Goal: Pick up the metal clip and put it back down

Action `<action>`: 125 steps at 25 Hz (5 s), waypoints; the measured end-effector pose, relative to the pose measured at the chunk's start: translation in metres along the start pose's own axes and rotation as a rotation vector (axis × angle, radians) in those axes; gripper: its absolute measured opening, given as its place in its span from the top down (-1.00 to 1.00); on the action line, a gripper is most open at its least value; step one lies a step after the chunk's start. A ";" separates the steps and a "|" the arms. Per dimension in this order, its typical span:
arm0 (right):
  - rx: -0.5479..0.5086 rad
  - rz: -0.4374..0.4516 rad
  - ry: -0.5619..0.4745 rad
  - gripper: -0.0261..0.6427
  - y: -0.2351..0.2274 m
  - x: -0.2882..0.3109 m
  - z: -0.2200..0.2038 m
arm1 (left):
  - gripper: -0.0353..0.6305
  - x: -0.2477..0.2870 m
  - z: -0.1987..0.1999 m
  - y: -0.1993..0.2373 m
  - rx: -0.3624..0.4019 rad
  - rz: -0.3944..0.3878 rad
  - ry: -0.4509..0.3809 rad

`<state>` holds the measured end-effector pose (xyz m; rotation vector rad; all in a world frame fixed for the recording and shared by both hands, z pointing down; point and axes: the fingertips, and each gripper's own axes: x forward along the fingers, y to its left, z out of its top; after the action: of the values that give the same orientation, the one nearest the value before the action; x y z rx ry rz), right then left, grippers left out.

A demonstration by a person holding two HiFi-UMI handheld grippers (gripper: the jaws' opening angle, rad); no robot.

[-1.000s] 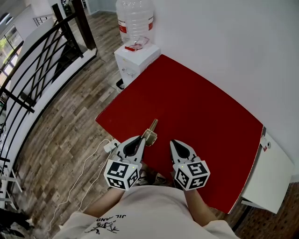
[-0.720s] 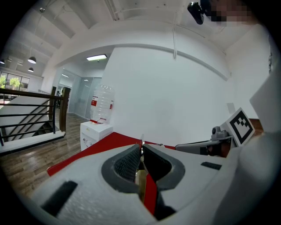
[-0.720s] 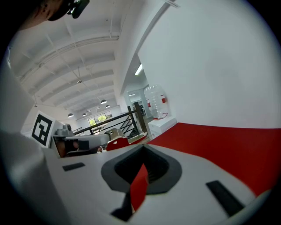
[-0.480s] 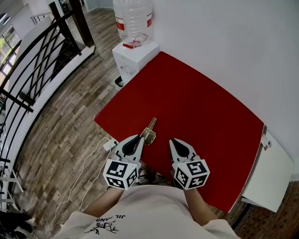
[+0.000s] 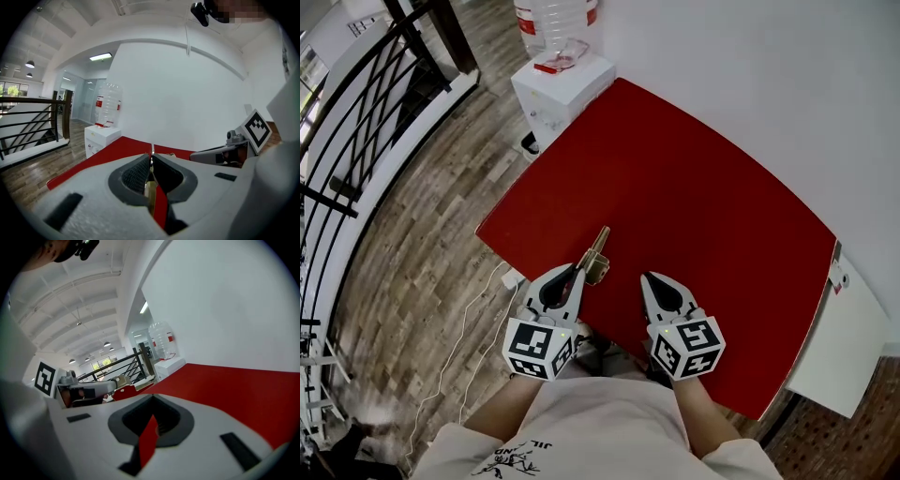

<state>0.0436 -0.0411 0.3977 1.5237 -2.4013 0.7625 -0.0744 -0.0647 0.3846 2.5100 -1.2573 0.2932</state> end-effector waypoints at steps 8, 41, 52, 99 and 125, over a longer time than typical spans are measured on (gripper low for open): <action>0.014 0.015 0.035 0.91 -0.013 0.042 -0.019 | 0.80 0.044 -0.031 0.017 0.017 -0.016 0.041; 0.108 -0.008 0.148 0.91 -0.058 0.116 -0.077 | 0.80 0.161 -0.147 0.080 0.059 0.017 0.172; 0.130 -0.012 0.150 0.91 -0.066 0.117 -0.078 | 0.80 0.167 -0.162 0.078 0.056 0.023 0.204; 0.126 -0.045 0.121 0.91 -0.083 0.084 -0.076 | 0.30 0.166 -0.167 0.040 0.181 0.014 0.287; -0.066 -0.029 0.080 0.91 0.009 -0.027 -0.036 | 0.87 -0.032 -0.046 -0.016 0.003 0.116 0.132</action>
<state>0.0435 0.0017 0.4144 1.4713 -2.3182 0.7163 -0.0824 -0.0149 0.4139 2.3812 -1.3521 0.4806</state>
